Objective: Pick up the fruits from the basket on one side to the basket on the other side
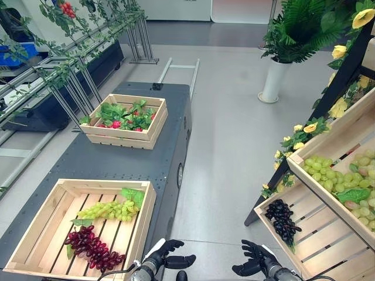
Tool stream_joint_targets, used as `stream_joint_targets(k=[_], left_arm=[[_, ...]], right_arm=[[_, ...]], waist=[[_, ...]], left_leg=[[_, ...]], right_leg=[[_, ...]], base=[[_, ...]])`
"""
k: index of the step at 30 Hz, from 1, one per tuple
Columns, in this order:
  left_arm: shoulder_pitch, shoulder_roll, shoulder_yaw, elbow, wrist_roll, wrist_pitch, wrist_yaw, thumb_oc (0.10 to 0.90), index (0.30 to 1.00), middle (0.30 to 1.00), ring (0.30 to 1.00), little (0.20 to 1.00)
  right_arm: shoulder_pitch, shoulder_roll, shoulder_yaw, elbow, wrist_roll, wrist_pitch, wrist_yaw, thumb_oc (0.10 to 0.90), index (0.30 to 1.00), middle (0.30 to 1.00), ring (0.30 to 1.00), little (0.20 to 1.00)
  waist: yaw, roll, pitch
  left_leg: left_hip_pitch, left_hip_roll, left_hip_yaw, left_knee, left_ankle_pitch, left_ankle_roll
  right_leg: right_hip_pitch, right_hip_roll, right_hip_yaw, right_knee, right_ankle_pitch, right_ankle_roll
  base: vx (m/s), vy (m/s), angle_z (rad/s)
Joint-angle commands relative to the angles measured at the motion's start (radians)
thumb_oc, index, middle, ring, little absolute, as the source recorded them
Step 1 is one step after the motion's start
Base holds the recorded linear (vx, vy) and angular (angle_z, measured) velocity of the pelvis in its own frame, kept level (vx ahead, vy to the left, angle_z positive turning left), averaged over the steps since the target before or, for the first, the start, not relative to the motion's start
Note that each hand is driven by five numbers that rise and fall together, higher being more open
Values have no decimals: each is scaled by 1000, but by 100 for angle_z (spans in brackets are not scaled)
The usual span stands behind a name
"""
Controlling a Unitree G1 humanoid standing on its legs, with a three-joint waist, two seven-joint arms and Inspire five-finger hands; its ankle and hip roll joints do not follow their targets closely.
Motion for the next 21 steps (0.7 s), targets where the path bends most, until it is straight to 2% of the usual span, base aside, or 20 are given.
stream_joint_targets(k=[1,5,7,9,14,17,19,21], left_arm=[[-107,-44,0,50,22,-46,7,800,900,900,900,900],[-108,-38,-6,43,28,-67,4,800,900,900,900,900],[-107,-40,-13,37,84,-96,2,800,900,900,900,900],[-107,-38,-42,36,177,-119,62,800,900,900,900,900],[-127,-23,-83,17,203,-142,106,800,900,900,900,900],[-135,-16,-89,13,216,-215,231,800,900,900,900,900],[-136,-9,-77,1,306,-299,391,800,900,900,900,900],[-140,1,-71,-13,387,-342,517,800,900,900,900,900]], right_arm=[[-104,8,-3,18,22,-37,21,800,900,900,900,900],[-110,12,-2,19,27,-35,28,800,900,900,900,900],[-109,13,-6,25,22,-33,35,800,900,900,900,900],[-109,18,-6,36,23,-28,33,800,900,900,900,900],[-115,15,-7,34,100,-41,46,800,900,900,900,900],[-113,16,-22,29,124,-62,41,800,900,900,900,900],[-102,16,-36,28,138,-67,20,800,900,900,900,900],[-96,13,-46,28,138,-59,19,800,900,900,900,900]], waist=[[17,-15,4],[17,-9,10],[17,-6,12],[15,0,12],[10,8,18],[4,12,19],[4,10,15],[5,11,15]], left_leg=[[82,-93,54,10,-190,59],[88,-94,57,10,-191,62],[91,-96,55,10,-193,65],[92,-95,56,10,-192,65],[93,-94,58,10,-192,67],[91,-94,54,10,-192,67],[92,-96,50,10,-195,67],[87,-96,49,10,-192,67]], right_leg=[[-23,14,20,12,-1,13],[-23,12,20,23,-5,12],[-21,11,20,24,-6,12],[-22,10,19,28,-7,12],[-26,9,24,36,-14,11],[-27,12,29,34,-13,9],[-21,12,31,27,-13,9],[-24,11,31,28,-15,8]], base=[[0,0,0],[0,0,0],[0,0,0],[0,0,0],[-5,-4,-2],[0,0,0],[0,0,0],[-21,-5,0]])
